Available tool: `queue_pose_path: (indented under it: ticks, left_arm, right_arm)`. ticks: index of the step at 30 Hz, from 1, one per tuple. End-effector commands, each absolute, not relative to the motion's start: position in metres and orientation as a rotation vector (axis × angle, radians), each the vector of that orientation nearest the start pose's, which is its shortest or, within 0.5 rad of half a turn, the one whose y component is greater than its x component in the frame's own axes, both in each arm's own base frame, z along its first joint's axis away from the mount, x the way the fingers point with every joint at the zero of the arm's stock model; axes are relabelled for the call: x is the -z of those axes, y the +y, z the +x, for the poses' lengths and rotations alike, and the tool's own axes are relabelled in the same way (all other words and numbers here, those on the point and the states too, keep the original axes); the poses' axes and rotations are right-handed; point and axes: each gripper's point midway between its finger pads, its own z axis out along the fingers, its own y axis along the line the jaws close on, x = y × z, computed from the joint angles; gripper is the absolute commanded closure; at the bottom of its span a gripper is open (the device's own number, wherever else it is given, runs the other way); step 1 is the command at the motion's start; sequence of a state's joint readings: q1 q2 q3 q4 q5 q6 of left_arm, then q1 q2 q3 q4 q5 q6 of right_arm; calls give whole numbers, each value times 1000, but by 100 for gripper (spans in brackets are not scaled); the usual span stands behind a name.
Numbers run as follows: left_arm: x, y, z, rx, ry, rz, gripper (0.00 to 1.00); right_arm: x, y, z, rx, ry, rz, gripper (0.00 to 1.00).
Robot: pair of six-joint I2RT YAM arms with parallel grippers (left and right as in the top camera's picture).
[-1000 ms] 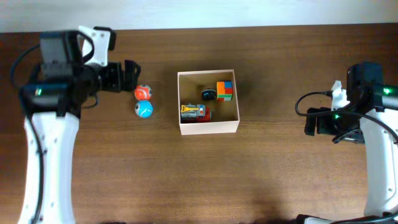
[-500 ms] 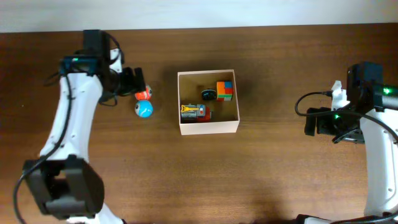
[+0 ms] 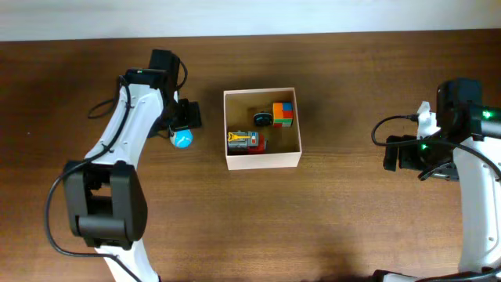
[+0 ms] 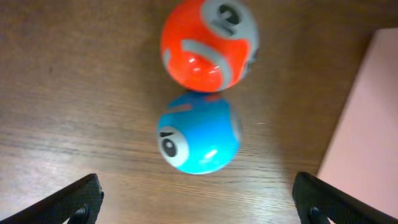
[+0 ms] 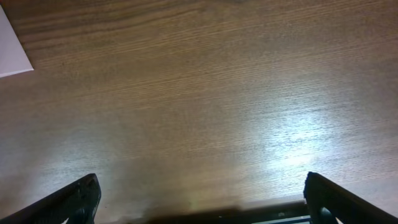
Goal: Pack container
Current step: 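Move the left gripper over the blue ball and lower onto it, then close the left gripper on the blue ball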
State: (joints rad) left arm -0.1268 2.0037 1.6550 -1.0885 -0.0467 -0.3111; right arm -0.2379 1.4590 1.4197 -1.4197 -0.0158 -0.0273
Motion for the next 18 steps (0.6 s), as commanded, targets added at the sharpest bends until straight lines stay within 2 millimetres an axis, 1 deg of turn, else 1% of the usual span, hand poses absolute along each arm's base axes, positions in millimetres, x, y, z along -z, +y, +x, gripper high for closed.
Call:
queue_pose_path:
  ticks: [1, 7, 12, 16, 18]
  left_arm:
    - [-76, -34, 412, -104, 3000, -312, 1]
    - [-68, -34, 408, -117, 3034, -302, 1]
    - [-64, -34, 409, -122, 3046, -250, 1]
    - [-54, -35, 410, -119, 3062, -232, 1]
    - [-48, -39, 410, -83, 3078, -213, 1]
  right_arm:
    - [-182, -64, 257, 19, 3011, 324, 1]
    - [-182, -64, 257, 19, 3011, 324, 1]
    - [-182, -64, 257, 19, 3011, 324, 1]
    - [-182, -64, 257, 19, 3011, 324, 1]
    - [-182, -64, 257, 19, 3011, 324, 1]
